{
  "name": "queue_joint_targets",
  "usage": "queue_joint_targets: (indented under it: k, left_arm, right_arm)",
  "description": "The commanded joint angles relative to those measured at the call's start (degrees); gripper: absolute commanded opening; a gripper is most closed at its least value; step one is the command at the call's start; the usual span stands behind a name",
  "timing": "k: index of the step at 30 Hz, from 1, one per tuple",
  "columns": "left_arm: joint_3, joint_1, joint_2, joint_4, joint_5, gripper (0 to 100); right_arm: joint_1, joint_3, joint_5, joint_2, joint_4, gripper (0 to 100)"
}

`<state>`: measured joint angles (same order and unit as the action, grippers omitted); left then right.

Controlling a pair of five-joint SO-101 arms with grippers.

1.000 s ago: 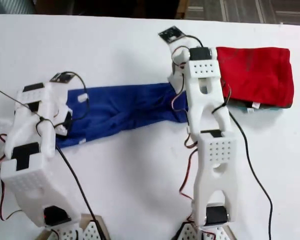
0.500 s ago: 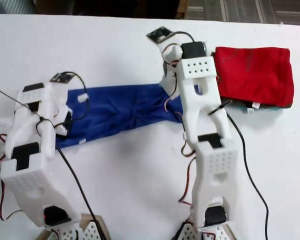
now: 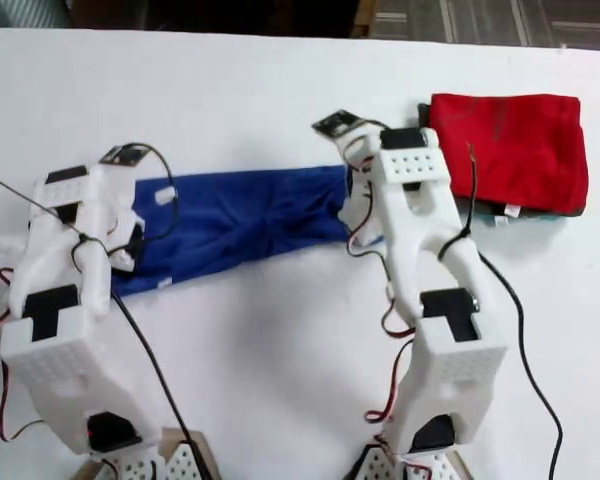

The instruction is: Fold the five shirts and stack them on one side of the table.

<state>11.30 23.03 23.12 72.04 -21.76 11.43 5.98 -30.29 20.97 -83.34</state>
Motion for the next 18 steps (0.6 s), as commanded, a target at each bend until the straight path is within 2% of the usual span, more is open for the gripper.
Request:
queue_joint_targets:
  k: [1, 5, 7, 11, 13, 18]
  left_arm:
    - [0.13, 2.11, -0.09, -2.99, 0.62, 3]
    - [0.13, 2.11, -0.09, -2.99, 0.62, 3]
    - [0.13, 2.11, -0.09, -2.99, 0.62, 3]
    - [0.13, 2.11, -0.09, -2.99, 0.62, 3]
    - [0.13, 2.11, -0.09, -2.99, 0.62, 3]
    - [0.13, 2.11, -0.09, -2.99, 0.62, 3]
  right_arm:
    - [-0.48, -1.14, -0.18, -3.82, 4.44, 26.9]
    - [-1.8, -2.02, -0.18, -1.1, 9.71, 26.7]
    - [-2.86, -1.32, -0.18, 1.71, 11.56, 23.1]
    - [-6.11, 3.25, -0.18, 5.49, 11.56, 1.0]
    - [-7.43, 5.54, -0.18, 5.58, 10.42, 3.9]
    - [-9.1, 13.63, -0.35, 5.49, 5.58, 1.9]
